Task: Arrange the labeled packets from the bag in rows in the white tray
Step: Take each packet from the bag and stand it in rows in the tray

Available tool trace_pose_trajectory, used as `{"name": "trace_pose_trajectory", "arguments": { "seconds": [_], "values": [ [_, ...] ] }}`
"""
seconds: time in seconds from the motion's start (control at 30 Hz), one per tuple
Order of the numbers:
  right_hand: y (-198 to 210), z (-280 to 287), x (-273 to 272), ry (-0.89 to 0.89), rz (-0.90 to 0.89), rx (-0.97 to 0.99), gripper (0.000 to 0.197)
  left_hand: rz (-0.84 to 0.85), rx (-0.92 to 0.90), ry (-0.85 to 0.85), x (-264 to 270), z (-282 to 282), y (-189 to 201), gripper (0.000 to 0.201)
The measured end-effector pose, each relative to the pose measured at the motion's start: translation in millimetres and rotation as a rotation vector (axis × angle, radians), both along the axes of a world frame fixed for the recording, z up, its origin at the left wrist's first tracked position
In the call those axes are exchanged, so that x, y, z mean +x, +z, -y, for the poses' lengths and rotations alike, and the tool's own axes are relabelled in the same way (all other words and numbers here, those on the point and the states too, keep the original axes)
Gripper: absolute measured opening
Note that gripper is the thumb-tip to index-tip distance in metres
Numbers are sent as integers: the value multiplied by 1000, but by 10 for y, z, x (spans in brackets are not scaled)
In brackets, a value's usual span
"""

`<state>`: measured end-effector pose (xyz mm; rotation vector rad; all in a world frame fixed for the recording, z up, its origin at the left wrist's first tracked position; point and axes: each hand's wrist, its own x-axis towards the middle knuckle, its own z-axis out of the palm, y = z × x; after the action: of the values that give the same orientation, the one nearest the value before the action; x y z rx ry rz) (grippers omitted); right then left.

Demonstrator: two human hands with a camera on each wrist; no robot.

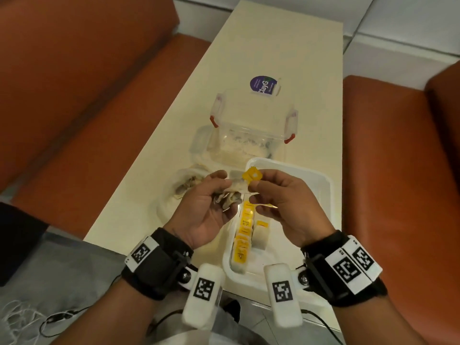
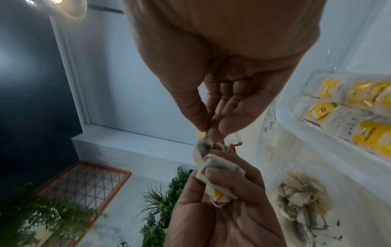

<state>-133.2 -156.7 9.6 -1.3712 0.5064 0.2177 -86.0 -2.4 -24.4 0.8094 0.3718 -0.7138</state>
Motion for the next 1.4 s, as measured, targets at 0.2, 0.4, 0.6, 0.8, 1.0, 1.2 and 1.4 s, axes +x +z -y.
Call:
{"name": "trace_pose_trajectory", "arguments": {
  "seconds": [0.2,0.4,0.6,0.8,1.0,1.2,1.4],
  "values": [
    [-9,148,-186,-46,17,100,14,21,19,-166,-184,141,26,37],
    [-53,282,-280,-125,40,50,25,-63,-11,-260,-247,275,-11,17],
    [-87,385,-312,-48,27,-21,20,-24,16,-342,-239,245,-54,35],
    [-76,418,-295,-23,67,-89,25,161,238,-475,-204,168,-30,23],
    [-44,426,-254,-18,81,-166,6,237,433,-454,-165,181,-55,19],
    [-93,393,-259,-6,55,-175,9,247,478,-465,-145,156,-25,14],
    [-153,363,-325,-67,36,-114,8,313,519,-429,-213,156,-76,27]
  ]
}}
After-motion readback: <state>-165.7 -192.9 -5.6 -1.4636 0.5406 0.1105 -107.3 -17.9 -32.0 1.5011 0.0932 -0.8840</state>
